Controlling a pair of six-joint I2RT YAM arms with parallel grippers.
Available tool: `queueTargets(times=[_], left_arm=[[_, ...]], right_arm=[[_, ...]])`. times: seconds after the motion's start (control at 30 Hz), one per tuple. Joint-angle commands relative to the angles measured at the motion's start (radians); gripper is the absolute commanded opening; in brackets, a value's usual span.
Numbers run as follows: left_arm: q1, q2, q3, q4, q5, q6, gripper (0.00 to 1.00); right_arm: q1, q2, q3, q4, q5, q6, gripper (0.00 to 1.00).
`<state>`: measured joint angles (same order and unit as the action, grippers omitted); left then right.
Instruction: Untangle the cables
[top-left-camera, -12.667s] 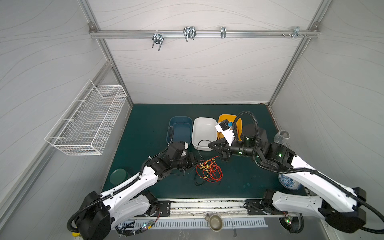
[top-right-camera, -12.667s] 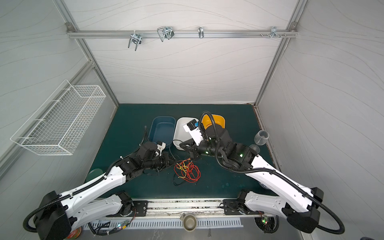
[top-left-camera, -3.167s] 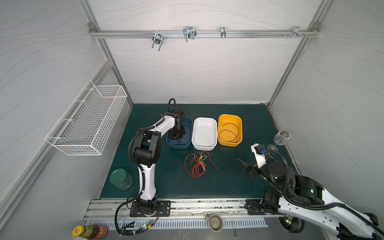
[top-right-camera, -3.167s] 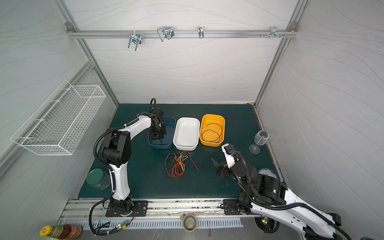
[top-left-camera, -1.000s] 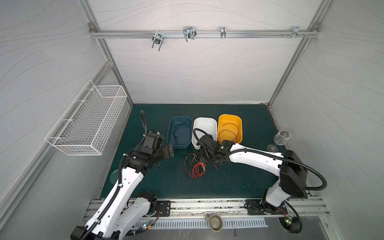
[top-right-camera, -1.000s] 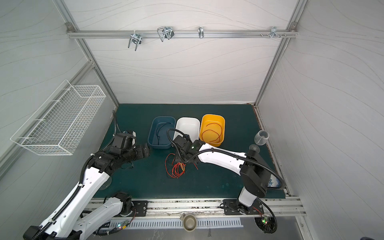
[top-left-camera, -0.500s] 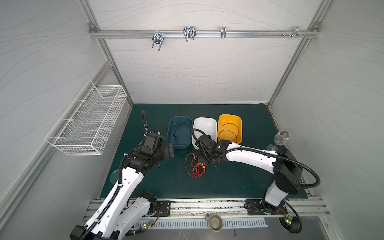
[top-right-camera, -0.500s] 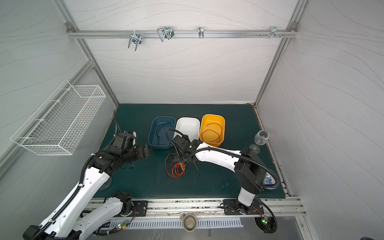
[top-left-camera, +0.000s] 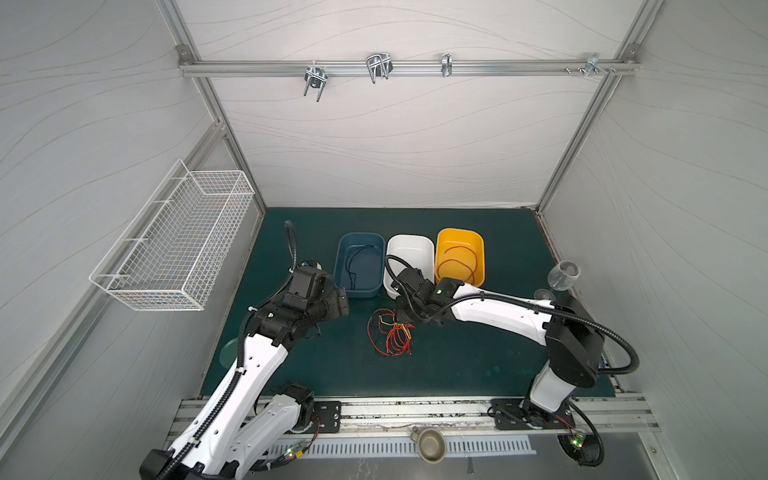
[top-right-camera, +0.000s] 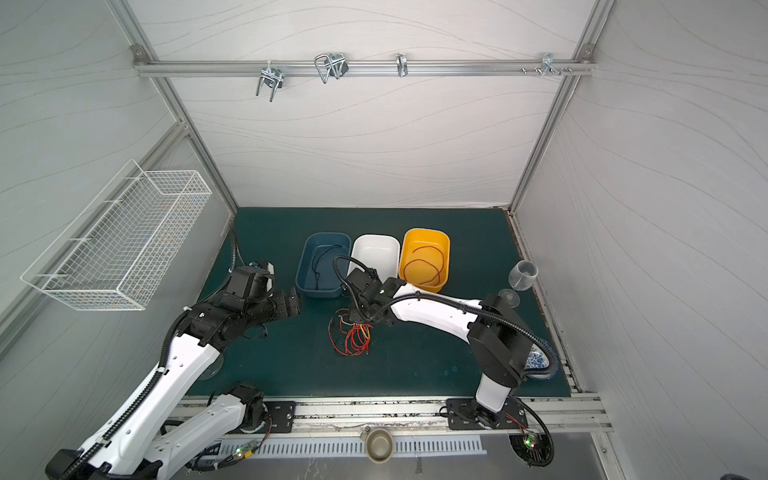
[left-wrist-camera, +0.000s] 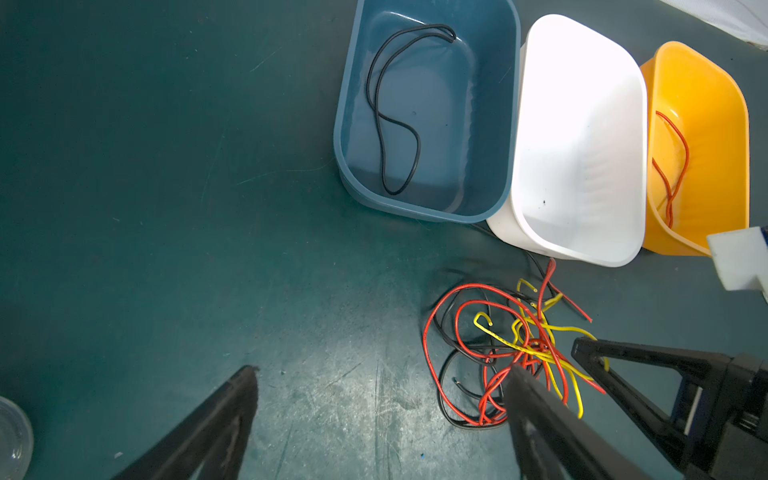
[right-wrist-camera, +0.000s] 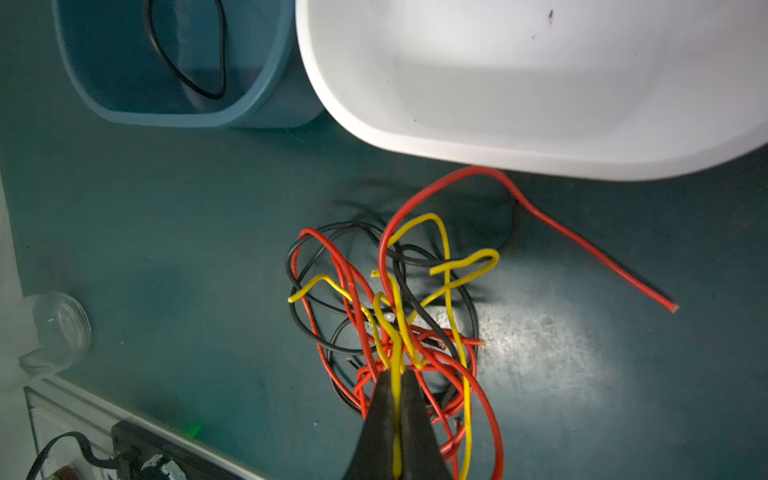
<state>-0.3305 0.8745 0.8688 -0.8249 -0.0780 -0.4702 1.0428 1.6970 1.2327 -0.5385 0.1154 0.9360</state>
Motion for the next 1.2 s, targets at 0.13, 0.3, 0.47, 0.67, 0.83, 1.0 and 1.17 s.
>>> queueTargets(times=[0.13,0.3,0.47,0.67,0.83,1.0,1.17], left_arm=[[-0.030,0.034,0.047,-0.025,0.043,-0.013,0.90],[-0.049,0.050,0.020,-0.017,0.189,-0.074,0.84],[-0.065,0.034,-0.059,0.061,0.311,-0.154,0.82],[-0.095,0.045,-0.148,0.198,0.432,-0.226,0.81],[-0.127,0.066,-0.199,0.296,0.492,-0.275,0.81],[-0.169,0.078,-0.224,0.358,0.498,-0.289,0.81],[-0.178,0.075,-0.251,0.375,0.490,-0.283,0.81]], right_arm=[[0.023,-0.064,0.021,-0.028,0.029,-0.077,0.00],[0.056,-0.121,0.046,-0.049,0.072,-0.162,0.00],[0.071,-0.208,0.038,-0.002,0.047,-0.259,0.00],[0.077,-0.288,0.030,0.033,-0.005,-0.322,0.00],[0.080,-0.342,0.009,0.066,-0.036,-0.350,0.00],[0.080,-0.373,0.005,0.062,-0.054,-0.349,0.00],[0.075,-0.404,0.012,0.038,-0.061,-0.342,0.00]])
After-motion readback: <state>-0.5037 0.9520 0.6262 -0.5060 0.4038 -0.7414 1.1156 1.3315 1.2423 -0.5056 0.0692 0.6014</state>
